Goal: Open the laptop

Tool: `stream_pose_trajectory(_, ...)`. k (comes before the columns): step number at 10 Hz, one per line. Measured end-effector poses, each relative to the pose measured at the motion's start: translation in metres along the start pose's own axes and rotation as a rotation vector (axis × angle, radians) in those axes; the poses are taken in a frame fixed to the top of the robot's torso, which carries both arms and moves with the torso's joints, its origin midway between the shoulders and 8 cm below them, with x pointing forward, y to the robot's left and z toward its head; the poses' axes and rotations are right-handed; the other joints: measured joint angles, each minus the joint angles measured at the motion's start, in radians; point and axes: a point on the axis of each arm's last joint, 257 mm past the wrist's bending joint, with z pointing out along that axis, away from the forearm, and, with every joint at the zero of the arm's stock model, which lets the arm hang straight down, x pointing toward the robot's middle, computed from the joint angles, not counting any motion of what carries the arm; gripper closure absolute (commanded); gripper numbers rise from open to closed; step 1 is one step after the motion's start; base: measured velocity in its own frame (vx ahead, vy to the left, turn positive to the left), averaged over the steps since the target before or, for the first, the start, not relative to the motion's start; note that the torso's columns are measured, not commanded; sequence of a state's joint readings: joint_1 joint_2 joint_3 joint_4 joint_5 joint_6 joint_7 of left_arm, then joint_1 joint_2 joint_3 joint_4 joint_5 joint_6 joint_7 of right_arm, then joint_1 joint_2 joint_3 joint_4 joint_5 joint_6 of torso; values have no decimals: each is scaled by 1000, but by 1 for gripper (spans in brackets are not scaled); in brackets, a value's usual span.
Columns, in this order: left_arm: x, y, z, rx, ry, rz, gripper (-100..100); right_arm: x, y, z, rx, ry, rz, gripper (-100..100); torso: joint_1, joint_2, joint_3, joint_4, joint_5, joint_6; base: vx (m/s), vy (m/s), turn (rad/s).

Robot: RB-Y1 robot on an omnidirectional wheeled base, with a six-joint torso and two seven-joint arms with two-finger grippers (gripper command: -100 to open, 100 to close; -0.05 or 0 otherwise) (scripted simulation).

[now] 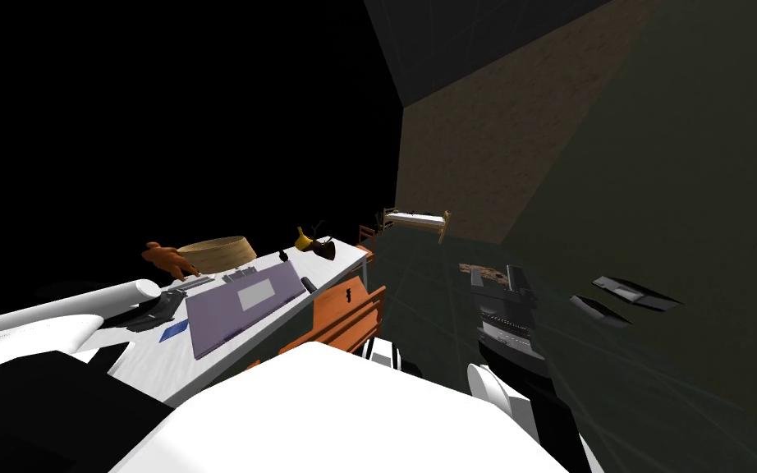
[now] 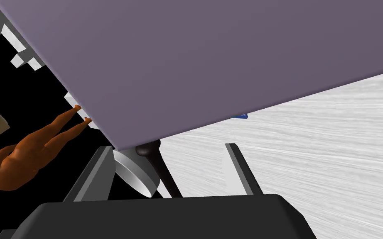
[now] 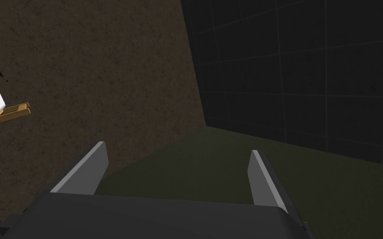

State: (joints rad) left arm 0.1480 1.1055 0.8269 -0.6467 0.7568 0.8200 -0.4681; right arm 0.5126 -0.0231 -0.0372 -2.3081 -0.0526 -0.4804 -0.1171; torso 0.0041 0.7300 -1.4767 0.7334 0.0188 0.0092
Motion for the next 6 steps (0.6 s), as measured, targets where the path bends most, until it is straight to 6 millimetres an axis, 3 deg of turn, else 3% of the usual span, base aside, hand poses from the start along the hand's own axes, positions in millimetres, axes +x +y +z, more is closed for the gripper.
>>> stream_pose_trajectory(2,-13,-13,-14,8,-4,5,-100,0,0,0,0,0,0,0,-5,7,0,4,-17,-9,36,-35,51)
stream_pose_trajectory(6,-34,-45,-42,20,-5,12,-100,0,0,0,0,0,0,0,-4,9,1,5,-19,-9,28,-26,29)
